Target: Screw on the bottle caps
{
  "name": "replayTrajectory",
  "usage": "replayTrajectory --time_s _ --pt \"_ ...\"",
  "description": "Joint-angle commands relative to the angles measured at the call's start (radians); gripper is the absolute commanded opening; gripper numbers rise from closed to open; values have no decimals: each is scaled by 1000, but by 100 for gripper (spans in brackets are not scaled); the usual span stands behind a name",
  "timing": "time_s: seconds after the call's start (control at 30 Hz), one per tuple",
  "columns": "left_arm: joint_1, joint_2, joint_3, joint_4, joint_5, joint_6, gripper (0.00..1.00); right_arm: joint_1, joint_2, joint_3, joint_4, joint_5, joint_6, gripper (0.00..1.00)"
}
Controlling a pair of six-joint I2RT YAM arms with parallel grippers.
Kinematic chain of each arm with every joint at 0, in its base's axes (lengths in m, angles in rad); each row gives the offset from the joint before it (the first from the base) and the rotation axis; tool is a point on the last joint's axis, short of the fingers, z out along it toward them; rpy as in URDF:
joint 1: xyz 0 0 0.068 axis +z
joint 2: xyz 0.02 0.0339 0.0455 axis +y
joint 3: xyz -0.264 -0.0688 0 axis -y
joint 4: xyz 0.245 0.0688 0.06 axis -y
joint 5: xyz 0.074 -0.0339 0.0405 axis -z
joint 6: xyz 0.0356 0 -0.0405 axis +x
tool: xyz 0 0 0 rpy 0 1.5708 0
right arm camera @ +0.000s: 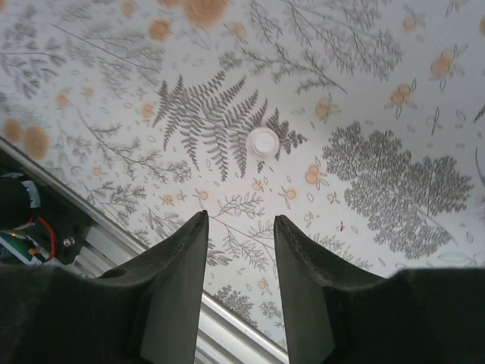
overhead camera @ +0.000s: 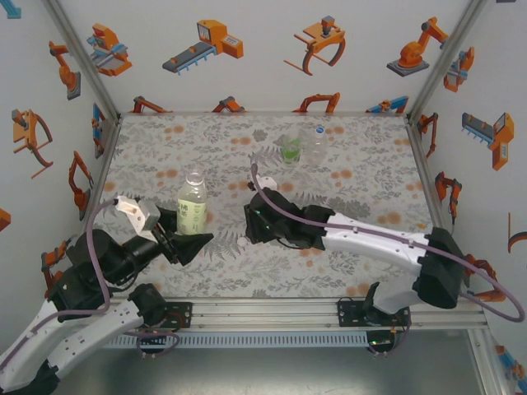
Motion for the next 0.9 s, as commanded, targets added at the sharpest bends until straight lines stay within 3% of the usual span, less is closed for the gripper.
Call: replayTrajectory --time_s 0.0,0.27,0.43,0.6,0.87 --pt "-2 -7 -3 -4 -12 -36 13 11 63 93 -115 25 94 40" --pt "-2 -6 7 -31 5 -42 13 23 248 204 -182 24 174 30" --pt "-1 -18 0 -34 1 -49 13 23 355 267 -181 -28 150 34" --pt "-2 -17 -8 -25 5 -54 13 24 475 368 -258 -8 119 42" --pt "-2 -12 -10 -25 1 -42 13 23 543 420 -284 21 76 45"
